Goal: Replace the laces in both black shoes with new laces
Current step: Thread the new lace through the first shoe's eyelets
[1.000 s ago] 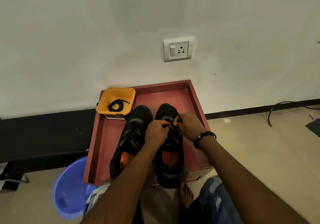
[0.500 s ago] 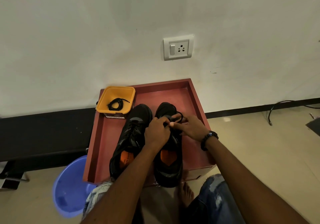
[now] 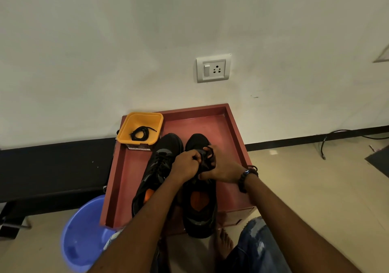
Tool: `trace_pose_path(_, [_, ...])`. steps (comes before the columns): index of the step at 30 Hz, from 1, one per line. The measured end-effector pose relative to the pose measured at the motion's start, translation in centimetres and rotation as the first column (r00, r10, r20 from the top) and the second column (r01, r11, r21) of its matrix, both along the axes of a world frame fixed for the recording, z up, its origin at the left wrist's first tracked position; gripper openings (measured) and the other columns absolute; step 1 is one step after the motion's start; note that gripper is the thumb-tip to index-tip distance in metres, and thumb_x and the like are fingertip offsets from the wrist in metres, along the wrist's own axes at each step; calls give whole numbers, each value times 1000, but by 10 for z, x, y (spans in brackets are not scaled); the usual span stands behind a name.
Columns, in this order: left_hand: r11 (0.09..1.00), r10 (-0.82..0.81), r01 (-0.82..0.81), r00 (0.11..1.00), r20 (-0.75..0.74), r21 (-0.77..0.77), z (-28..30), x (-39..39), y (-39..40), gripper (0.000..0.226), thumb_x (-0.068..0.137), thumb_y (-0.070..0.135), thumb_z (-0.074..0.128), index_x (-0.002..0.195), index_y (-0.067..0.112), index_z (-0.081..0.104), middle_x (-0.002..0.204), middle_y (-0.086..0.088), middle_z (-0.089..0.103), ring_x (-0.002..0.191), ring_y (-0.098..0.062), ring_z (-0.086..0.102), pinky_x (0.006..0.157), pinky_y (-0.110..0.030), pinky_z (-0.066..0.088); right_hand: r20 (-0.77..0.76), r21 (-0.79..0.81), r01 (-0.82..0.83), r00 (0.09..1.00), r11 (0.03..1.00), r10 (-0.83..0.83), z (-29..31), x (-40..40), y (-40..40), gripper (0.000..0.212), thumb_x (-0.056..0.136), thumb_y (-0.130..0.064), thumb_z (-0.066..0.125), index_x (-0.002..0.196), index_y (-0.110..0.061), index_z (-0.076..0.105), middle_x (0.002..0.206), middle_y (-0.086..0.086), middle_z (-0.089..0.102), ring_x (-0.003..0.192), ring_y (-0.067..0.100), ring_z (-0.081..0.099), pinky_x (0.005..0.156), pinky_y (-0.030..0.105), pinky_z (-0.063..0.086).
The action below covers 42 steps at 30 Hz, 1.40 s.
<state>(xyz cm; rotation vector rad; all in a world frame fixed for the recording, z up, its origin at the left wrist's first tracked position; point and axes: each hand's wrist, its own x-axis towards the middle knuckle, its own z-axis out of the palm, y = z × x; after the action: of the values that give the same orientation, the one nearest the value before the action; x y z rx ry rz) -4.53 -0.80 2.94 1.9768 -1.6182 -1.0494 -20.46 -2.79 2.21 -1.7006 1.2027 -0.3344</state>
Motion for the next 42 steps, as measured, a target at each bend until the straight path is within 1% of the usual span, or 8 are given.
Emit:
trace_pose_path(3, [1000,7,-7,1000,-9,5,3,-1,0,19,89,4,47,88,12,64,91,-5,62,86,-29,61,79,-48,53,-18,-52,124,992,991,-125,-7,8,8,92,57,-44,78,137,-24,36,127,1,50,111,21,55,95,41,54])
trace_pose_path(9, [990,-126,132,987,101,-56,18,3,14,14,94,8,48,87,12,59,94,-3,53,86,-24,56,78,-40,46,-3,-101,212,977,972,-214,-10,12,15,71,82,-17,73,141,-21,35,127,4,52,109,20,57,92,35,54])
trace_pose_path(17, [999,46,-51,971,-234,-16,25,11,53,13,98,14,51,88,13,60,73,-1,56,64,-15,52,58,-27,42,-96,-279,126,983,952,-158,2,15,31,39,90,-23,68,125,-29,53,133,1,44,120,20,51,94,27,47])
trace_pose_path(20, [998,28,-37,981,-192,-45,24,7,47,15,98,17,53,86,19,61,76,0,59,66,-12,53,61,-25,41,-239,-477,23,959,879,-155,6,14,46,22,95,-38,61,114,-29,67,146,-1,35,127,18,43,102,31,44])
trace_pose_path(24, [996,47,-55,991,-126,-67,12,3,47,10,92,22,64,98,17,58,104,-3,53,83,-13,56,63,-13,41,-194,-490,69,963,869,-186,14,7,51,24,99,-35,54,113,-24,71,131,-2,43,107,6,41,84,10,33])
trace_pose_path(30, [998,-64,58,944,324,28,-9,-8,59,62,91,33,61,139,17,25,127,-9,50,107,-32,60,85,-40,52,-75,-424,178,970,888,-231,24,13,47,26,101,-32,52,110,-15,69,104,-3,54,91,6,49,88,21,46])
trace_pose_path(36, [996,-40,63,937,347,-57,-22,-16,58,42,101,29,46,136,13,29,129,-9,56,108,-30,63,87,-38,49,-34,-442,66,995,894,-91,24,22,67,23,100,-32,54,113,-21,69,108,-11,61,91,-3,49,80,6,36])
trace_pose_path(42, [989,80,-43,959,271,-142,-21,-6,54,44,95,30,58,133,18,40,129,-6,43,102,-21,56,82,-32,50,92,-280,68,995,957,-44,28,15,52,22,100,-33,54,119,-29,65,109,-19,62,101,-3,56,90,15,44])
